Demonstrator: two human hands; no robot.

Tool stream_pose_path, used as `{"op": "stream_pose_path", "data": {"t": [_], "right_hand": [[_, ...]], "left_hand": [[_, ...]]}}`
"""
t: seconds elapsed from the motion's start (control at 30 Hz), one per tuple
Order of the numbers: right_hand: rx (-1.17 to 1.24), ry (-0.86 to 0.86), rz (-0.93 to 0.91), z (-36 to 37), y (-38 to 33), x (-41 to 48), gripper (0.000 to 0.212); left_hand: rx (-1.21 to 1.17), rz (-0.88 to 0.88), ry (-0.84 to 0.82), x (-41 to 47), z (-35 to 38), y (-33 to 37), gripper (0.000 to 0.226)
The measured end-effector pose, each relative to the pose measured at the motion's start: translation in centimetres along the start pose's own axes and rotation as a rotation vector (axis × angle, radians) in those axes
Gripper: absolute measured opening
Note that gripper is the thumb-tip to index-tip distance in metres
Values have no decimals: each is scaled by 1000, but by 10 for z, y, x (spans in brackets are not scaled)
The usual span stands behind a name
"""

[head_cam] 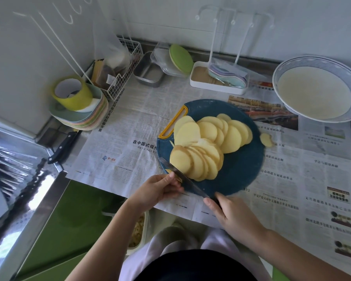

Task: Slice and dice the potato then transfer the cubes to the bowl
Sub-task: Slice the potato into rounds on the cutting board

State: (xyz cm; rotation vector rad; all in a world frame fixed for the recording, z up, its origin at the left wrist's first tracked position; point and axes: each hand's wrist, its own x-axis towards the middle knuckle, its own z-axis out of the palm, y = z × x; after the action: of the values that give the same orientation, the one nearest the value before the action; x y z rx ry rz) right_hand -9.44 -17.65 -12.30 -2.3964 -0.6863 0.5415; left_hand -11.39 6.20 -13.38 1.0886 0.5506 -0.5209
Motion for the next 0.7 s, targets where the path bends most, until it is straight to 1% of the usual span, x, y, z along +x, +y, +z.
{"op": "stream_pose_path", "data": {"t": [0.07,0.17,0.2,0.33,0.37,0.43,0.57,0.6,0.63,0.7], "right_hand": [[17,-12,-1,4,0,-1,61],[12,-23,6,6,-1,-2,72],[8,-23,7,6,-1,-2,71],[-38,-86,11,-7,-11,1,38],[-49,-106,12,-10,-14,2,32],[-54,-133,14,-15,-19,3,29],[-83,-155,7,-17,-21,4,32],[-96,-148,0,-16,-20,5,36],[-109,-132,-10,-15,-18,6,45],[-152,-106,-31,-11,-15,8,73]], "left_hand": [[-1,-4,-11,1,-1,0,30],[11,1,-23,3,-2,-1,29],[21,7,-29,3,-2,-1,29],[95,29,-16,6,-3,-3,32],[106,35,-14,6,-4,-4,32],[115,40,-17,6,-5,-5,33],[139,53,-21,7,-5,-6,33],[141,56,-23,7,-6,-6,34],[141,55,-24,8,-6,-6,34],[138,49,-23,8,-6,-6,34]]}}
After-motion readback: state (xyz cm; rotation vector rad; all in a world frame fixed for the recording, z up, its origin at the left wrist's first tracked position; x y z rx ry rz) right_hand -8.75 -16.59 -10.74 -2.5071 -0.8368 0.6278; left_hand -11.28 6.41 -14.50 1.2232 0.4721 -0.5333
